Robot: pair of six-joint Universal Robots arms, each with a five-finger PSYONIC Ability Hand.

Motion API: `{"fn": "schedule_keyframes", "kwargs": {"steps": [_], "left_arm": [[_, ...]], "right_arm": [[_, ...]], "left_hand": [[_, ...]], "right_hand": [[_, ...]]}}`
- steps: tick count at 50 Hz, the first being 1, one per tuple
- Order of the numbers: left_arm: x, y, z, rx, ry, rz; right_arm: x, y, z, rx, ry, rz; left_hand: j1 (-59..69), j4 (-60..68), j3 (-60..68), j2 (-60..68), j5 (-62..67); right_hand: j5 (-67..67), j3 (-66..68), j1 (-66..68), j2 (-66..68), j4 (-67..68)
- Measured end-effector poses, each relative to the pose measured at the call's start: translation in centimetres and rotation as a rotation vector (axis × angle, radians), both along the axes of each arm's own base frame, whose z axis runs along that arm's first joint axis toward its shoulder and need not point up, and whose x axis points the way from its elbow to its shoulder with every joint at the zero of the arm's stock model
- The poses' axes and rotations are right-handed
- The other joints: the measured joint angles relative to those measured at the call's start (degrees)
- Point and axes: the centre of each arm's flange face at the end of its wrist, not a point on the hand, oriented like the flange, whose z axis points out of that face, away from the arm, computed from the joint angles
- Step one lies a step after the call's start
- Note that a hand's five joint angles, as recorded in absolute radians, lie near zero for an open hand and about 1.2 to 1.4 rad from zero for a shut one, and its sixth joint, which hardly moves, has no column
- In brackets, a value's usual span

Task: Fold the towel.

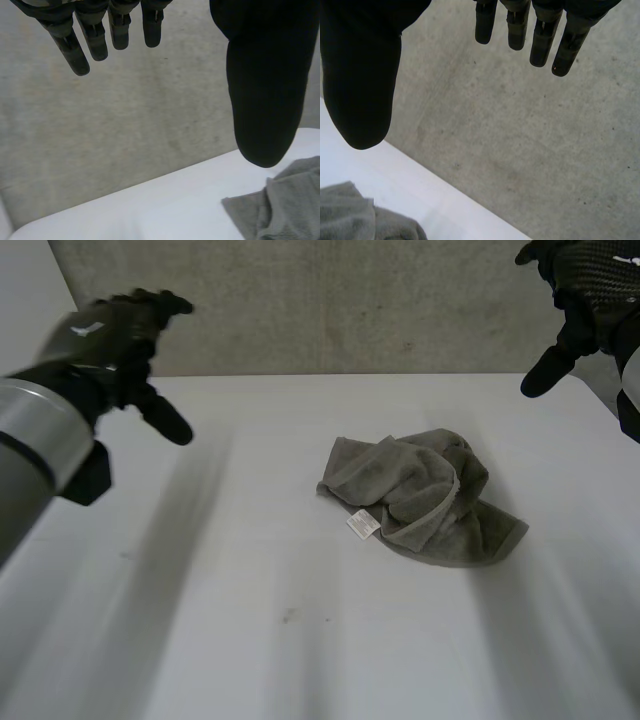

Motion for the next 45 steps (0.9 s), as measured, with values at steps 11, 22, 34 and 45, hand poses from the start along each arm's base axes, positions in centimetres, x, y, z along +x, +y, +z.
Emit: {"fn": "schedule_keyframes", "kwargs": {"steps": [11, 22, 34, 45], "left_arm": [[-7.8, -1.6, -5.9, -0.016, -0.034, -0.280], [-15.3, -4.4, -13.8, -0.094, -0.167, -0.514], [-20.6, -6.6, -21.4, -0.158, -0.217, -0.688], [-22.1, -6.2, -23.0, -0.164, -0.214, -0.743]], "right_arm": [[-0.8, -2.2, -5.5, 0.149, 0.127, -0.039], [-4.4, -3.3, -12.8, 0.379, 0.153, -0.067], [-7.3, -3.1, -17.7, 0.532, 0.085, -0.017], [-7.3, -3.1, -18.1, 0.535, 0.086, -0.022]], "left_hand": [[0.2, 0.9, 0.9, 1.1, 0.0], [1.8, 2.5, 2.4, 2.7, 0.2], [11.0, 11.7, 11.6, 11.8, 9.8], [39.8, 39.7, 40.5, 40.7, 37.4]], "right_hand": [[0.0, 0.0, 0.0, 0.0, 0.0], [0.0, 0.0, 0.0, 0.0, 0.0], [0.0, 0.0, 0.0, 0.0, 0.0], [0.0, 0.0, 0.0, 0.0, 0.0]]}}
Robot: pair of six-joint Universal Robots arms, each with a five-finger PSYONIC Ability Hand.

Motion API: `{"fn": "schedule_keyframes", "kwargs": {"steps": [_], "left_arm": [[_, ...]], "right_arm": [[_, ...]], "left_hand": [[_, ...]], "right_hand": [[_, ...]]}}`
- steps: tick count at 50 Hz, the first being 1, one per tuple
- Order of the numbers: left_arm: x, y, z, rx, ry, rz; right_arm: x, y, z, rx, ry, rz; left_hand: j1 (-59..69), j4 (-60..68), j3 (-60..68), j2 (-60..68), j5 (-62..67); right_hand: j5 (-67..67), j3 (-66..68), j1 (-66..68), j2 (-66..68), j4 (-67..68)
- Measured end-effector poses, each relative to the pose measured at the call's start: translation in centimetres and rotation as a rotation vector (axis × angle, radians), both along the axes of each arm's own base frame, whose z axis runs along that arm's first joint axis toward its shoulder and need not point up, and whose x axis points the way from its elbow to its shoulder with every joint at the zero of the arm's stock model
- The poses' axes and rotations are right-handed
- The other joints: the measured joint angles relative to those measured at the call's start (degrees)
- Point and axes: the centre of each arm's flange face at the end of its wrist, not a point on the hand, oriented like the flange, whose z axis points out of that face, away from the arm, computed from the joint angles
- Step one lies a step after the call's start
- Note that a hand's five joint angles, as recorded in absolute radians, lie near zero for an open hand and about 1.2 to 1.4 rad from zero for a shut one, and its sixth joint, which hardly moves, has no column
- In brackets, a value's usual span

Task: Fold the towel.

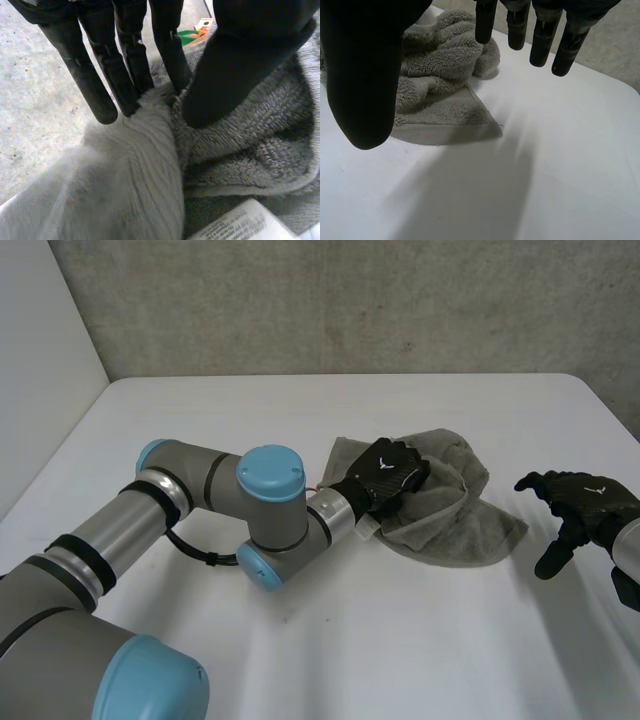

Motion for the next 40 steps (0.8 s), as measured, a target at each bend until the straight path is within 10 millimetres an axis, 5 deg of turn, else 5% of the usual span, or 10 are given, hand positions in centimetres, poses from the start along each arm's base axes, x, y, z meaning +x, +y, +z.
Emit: {"fn": "schedule_keyframes", "kwargs": {"steps": [3, 10, 14, 19, 21, 28, 31, 40], "left_arm": [[0.1, 0.1, 0.2, 0.000, -0.006, 0.002], [1.1, -1.1, 2.7, -0.073, -0.033, 0.095], [4.0, -3.7, 6.2, -0.108, -0.061, 0.308], [6.7, -4.8, 8.0, -0.094, -0.095, 0.449], [9.9, -4.6, 9.4, -0.050, -0.154, 0.574], [16.0, -0.4, 9.7, 0.077, -0.303, 0.688], [19.5, 3.8, 8.9, 0.156, -0.381, 0.727], [21.6, 11.2, 7.1, 0.295, -0.251, 0.686]], "right_arm": [[0.1, 0.0, 0.0, -0.001, 0.001, 0.002], [0.2, 0.1, 0.1, -0.002, 0.002, 0.005], [0.5, 0.3, 0.2, -0.002, 0.001, 0.014], [1.3, 0.8, 0.3, -0.003, -0.003, 0.041], [2.6, 1.4, 0.5, -0.008, -0.012, 0.080], [5.1, 2.8, 1.0, -0.021, -0.028, 0.166], [7.5, 4.3, 1.0, -0.021, -0.030, 0.254], [10.6, 7.1, -0.1, 0.012, -0.015, 0.369]], "left_hand": [[12.3, 14.5, 13.3, 13.5, 14.2], [16.0, 19.7, 18.6, 18.6, 18.9], [16.6, 20.3, 19.3, 19.2, 19.6], [16.7, 20.4, 19.4, 19.3, 19.8], [17.0, 20.4, 19.4, 19.3, 20.1], [17.2, 20.4, 19.5, 19.4, 20.1], [17.2, 20.5, 19.5, 19.4, 20.1], [17.5, 20.5, 19.5, 19.5, 20.2]], "right_hand": [[0.0, 0.0, 0.0, 0.0, 0.0], [0.0, 0.0, 0.0, 0.0, 0.0], [0.0, 0.0, 0.0, 0.0, 0.0], [0.0, 0.0, 0.0, 0.0, 0.0], [0.0, 0.0, 0.0, 0.0, 0.0], [0.0, 0.0, 0.0, 0.0, 0.0], [0.0, 0.0, 0.0, 0.0, 0.0], [0.0, 0.0, 0.0, 0.0, 0.0]]}}
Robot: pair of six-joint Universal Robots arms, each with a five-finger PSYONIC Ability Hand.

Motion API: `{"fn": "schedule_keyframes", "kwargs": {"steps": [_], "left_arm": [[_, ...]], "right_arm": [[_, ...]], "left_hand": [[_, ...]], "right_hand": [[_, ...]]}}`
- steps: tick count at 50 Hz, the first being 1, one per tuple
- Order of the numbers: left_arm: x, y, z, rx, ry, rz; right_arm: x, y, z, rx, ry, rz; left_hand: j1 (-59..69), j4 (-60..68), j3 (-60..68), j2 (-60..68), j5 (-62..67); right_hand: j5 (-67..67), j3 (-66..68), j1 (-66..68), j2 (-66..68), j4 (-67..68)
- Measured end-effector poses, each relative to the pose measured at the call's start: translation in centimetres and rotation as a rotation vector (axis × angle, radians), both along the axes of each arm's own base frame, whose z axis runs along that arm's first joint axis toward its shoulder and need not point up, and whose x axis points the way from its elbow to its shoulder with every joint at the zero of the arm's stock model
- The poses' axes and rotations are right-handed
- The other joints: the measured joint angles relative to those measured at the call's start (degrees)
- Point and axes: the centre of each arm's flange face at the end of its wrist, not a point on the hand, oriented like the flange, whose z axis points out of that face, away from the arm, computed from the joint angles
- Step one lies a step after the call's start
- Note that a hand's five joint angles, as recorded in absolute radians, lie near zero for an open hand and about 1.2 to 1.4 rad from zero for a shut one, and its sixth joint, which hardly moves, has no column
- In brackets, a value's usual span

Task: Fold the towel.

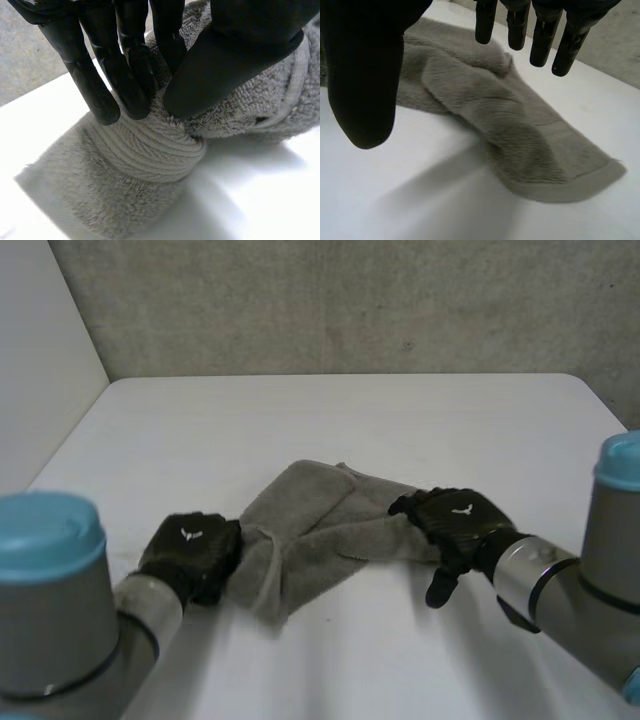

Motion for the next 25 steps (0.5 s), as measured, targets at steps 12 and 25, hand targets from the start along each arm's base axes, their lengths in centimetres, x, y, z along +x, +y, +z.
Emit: {"fn": "schedule_keyframes", "kwargs": {"steps": [12, 25], "left_arm": [[0.5, 2.8, 0.9, 0.021, 0.113, 0.003], [1.1, 1.3, 3.9, -0.078, 0.168, 0.021]], "right_arm": [[1.8, 2.1, -0.8, 0.047, -0.012, 0.051], [1.8, 2.4, -1.1, 0.059, -0.008, 0.055]], "left_hand": [[-34.0, -36.2, -36.0, -36.0, -35.5], [-36.4, -38.8, -38.6, -38.7, -38.2]], "right_hand": [[0.0, 0.0, 0.0, 0.0, 0.0], [0.0, 0.0, 0.0, 0.0, 0.0]]}}
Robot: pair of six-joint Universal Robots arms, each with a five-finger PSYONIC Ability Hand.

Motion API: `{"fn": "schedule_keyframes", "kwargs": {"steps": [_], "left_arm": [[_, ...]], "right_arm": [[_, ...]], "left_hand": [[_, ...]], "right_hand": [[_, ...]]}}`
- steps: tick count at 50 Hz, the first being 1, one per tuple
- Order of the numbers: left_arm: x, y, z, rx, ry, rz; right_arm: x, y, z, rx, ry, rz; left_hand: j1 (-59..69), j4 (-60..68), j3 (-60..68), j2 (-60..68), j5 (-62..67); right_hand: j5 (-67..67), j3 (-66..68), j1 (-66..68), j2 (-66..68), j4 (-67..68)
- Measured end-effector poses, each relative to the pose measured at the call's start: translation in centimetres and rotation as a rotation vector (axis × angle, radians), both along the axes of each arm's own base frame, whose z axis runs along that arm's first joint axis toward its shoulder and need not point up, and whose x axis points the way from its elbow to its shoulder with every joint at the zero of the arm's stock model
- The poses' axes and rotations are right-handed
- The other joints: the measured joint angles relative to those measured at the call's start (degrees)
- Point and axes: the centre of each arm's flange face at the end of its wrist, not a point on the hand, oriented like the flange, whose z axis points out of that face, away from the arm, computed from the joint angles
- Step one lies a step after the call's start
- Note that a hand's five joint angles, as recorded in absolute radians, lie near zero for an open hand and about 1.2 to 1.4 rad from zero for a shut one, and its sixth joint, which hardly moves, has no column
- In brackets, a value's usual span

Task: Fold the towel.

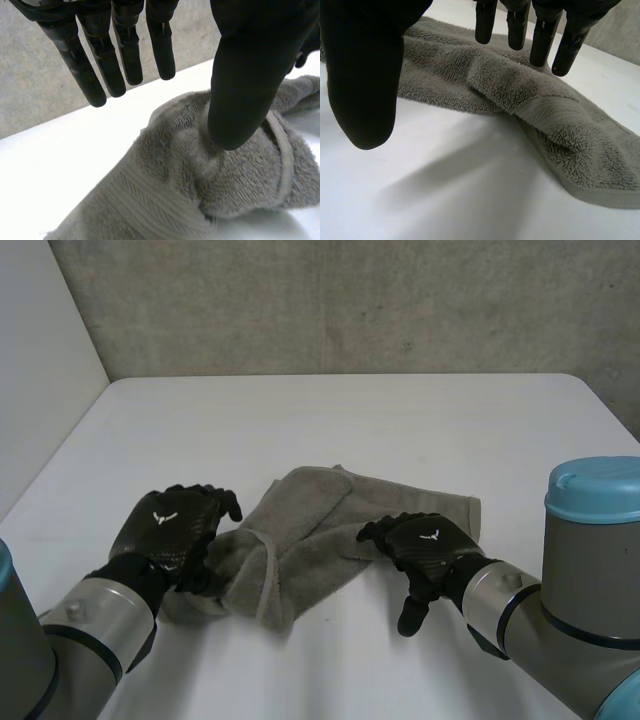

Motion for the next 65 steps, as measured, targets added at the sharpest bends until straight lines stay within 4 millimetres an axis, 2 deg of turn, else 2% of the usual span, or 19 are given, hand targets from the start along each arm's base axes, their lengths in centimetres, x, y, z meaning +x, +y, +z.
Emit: {"fn": "schedule_keyframes", "kwargs": {"steps": [11, 17, 23, 24, 25, 26, 28, 31, 34, 38, 42, 48, 52, 54, 56, 61, 63, 64, 65], "left_arm": [[-1.1, -1.9, 0.1, -0.051, -0.049, -0.093], [-0.9, -3.9, -1.7, -0.049, -0.150, -0.098], [-0.7, -6.2, -4.5, -0.006, -0.238, -0.088], [-0.7, -6.5, -5.0, 0.006, -0.245, -0.085], [-0.7, -6.7, -5.1, 0.010, -0.247, -0.084], [-0.6, -6.8, -5.3, 0.015, -0.249, -0.082], [-0.6, -7.2, -5.5, 0.020, -0.249, -0.079], [-0.7, -7.3, -5.3, 0.016, -0.245, -0.078], [-0.8, -7.4, -4.6, -0.006, -0.232, -0.076], [-0.8, -7.2, -1.6, -0.090, -0.189, -0.061], [-0.6, -6.7, 1.1, -0.159, -0.138, -0.045], [-0.2, -5.7, 3.9, -0.211, -0.045, -0.022], [-0.1, -5.3, 4.9, -0.223, -0.001, -0.014], [0.1, -5.0, 5.6, -0.231, 0.039, -0.008], [0.1, -4.8, 5.9, -0.234, 0.056, -0.007], [-0.1, -4.5, 6.6, -0.238, 0.097, -0.010], [-0.1, -4.4, 6.7, -0.238, 0.106, -0.011], [-0.1, -4.4, 6.7, -0.238, 0.110, -0.010], [-0.1, -4.4, 6.7, -0.238, 0.113, -0.010]], "right_arm": [[-0.4, 0.2, -0.6, 0.019, 0.014, -0.008], [-0.5, 0.3, -0.8, 0.027, 0.019, -0.009], [-0.6, 0.4, -1.1, 0.037, 0.023, -0.007], [-0.5, 0.4, -1.2, 0.040, 0.024, -0.006], [-0.5, 0.4, -1.3, 0.042, 0.024, -0.005], [-0.5, 0.4, -1.4, 0.045, 0.024, -0.005], [-0.4, 0.4, -1.7, 0.053, 0.025, -0.002], [-0.3, 0.4, -1.9, 0.058, 0.026, 0.000], [0.0, 0.2, -2.3, 0.066, 0.021, 0.002], [1.2, 0.1, -2.4, 0.073, -0.020, 0.009], [2.9, 0.3, -2.1, 0.090, -0.093, 0.016], [5.9, 1.2, -1.7, 0.161, -0.222, 0.026], [7.2, 1.6, -1.8, 0.205, -0.276, 0.027], [8.8, 2.0, -2.0, 0.266, -0.342, 0.016], [9.4, 2.1, -2.2, 0.290, -0.365, 0.006], [11.2, 2.1, -3.6, 0.358, -0.424, -0.052], [11.7, 1.9, -4.3, 0.365, -0.433, -0.082], [11.9, 1.8, -4.6, 0.364, -0.434, -0.095], [12.0, 1.7, -4.8, 0.358, -0.435, -0.112]], "left_hand": [[-0.4, -0.3, -0.3, -0.3, -0.3], [-2.7, -2.7, -2.7, -2.7, -2.7], [-3.2, -3.1, -3.1, -3.1, -3.1], [1.9, 2.9, 2.6, 2.8, 1.9], [1.9, 2.9, 2.6, 2.8, 1.9], [15.2, 13.9, 15.1, 15.3, 13.2], [32.2, 31.9, 31.6, 31.8, 32.0], [34.6, 36.6, 36.3, 36.7, 35.8], [35.9, 38.2, 38.0, 38.2, 37.4], [36.3, 38.8, 38.5, 38.7, 38.0], [36.5, 38.8, 38.6, 38.7, 38.1], [36.5, 38.8, 38.6, 38.8, 38.1], [36.5, 38.8, 38.6, 38.8, 38.1], [36.5, 38.8, 38.6, 38.8, 38.1], [36.5, 38.8, 38.6, 38.8, 38.2], [36.6, 38.8, 38.7, 38.8, 38.2], [36.6, 38.8, 38.7, 38.8, 38.2], [36.6, 38.8, 38.7, 38.8, 38.2], [36.6, 38.8, 38.7, 38.8, 38.2]], "right_hand": [[0.0, 0.0, 0.0, 0.0, 0.0], [0.0, 0.0, 0.0, 0.0, 0.0], [0.0, 0.0, 0.0, 0.0, 0.0], [0.0, 0.0, 0.0, 0.0, 0.0], [0.0, 0.0, 0.0, 0.0, 0.0], [0.0, 0.0, 0.0, 0.0, 0.0], [0.0, 0.0, 0.0, 0.0, 0.0], [0.0, 0.0, 0.0, 0.0, 0.0], [0.0, 0.0, 0.0, 0.0, 0.0], [0.0, 0.0, 0.0, 0.0, 0.0], [0.0, 0.0, 0.0, 0.0, 0.0], [0.0, 0.0, 0.0, 0.0, 0.0], [0.0, 0.0, 0.0, 0.0, 0.0], [0.0, 0.0, 0.0, 0.0, 0.0], [0.0, 0.0, 0.0, 0.0, 0.0], [0.1, 0.2, 1.3, 0.0, 0.1], [6.7, 7.5, 10.8, 6.9, 6.9], [13.7, 15.1, 19.9, 15.5, 14.4], [13.7, 15.1, 19.9, 15.5, 14.4]]}}
